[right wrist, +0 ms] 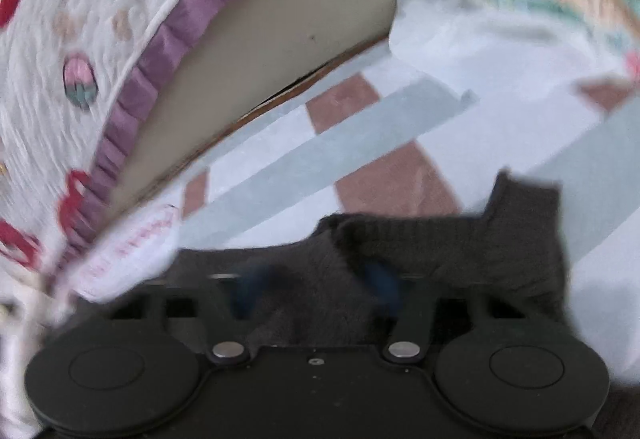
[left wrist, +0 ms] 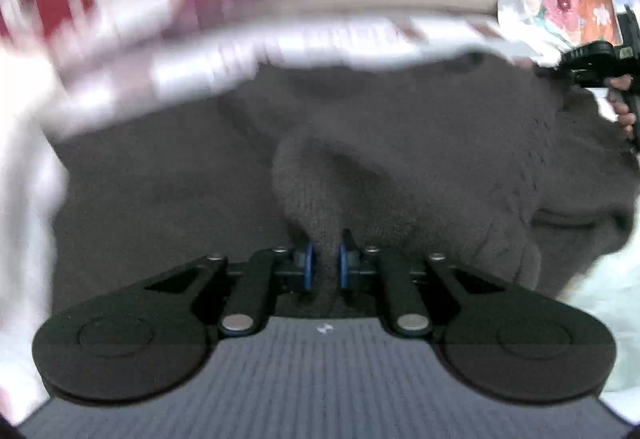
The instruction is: Fold clothes
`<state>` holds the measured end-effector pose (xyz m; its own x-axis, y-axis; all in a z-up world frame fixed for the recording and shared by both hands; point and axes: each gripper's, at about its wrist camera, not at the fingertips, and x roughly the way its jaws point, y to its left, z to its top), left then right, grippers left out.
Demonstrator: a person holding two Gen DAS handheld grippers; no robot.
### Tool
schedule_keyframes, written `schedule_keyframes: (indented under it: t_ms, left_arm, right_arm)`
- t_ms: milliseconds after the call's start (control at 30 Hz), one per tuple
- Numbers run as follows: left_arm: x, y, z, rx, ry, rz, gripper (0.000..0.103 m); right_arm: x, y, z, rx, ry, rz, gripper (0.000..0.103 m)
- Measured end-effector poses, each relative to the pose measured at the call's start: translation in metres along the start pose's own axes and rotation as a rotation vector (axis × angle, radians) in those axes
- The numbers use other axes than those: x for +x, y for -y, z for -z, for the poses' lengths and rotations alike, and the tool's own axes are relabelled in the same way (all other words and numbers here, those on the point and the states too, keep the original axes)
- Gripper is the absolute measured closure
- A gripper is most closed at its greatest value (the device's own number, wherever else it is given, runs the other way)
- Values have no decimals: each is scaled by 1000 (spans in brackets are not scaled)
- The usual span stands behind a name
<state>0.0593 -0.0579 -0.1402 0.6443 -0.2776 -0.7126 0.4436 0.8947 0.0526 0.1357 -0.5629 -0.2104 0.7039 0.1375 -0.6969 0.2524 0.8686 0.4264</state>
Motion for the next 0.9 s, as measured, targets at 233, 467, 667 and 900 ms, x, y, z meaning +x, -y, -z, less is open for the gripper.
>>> schedule_keyframes:
  t_ms: [233, 467, 667, 900]
  left_arm:
    - [12, -17, -4, -27, -40, -149, 81]
    - [28, -30, 8, -152, -70, -159, 57]
    - [36, -8, 1, -201, -91, 36, 55]
    - [69, 40, -9, -58, -275, 78, 41]
  right_arm:
    - [-15, 0, -14, -132, 104, 114, 101]
    - [-29, 2, -10, -174, 89, 163, 94]
    - [-64, 20, 3, -103, 89, 94, 58]
    - [-101, 51, 19, -35, 77, 153, 46]
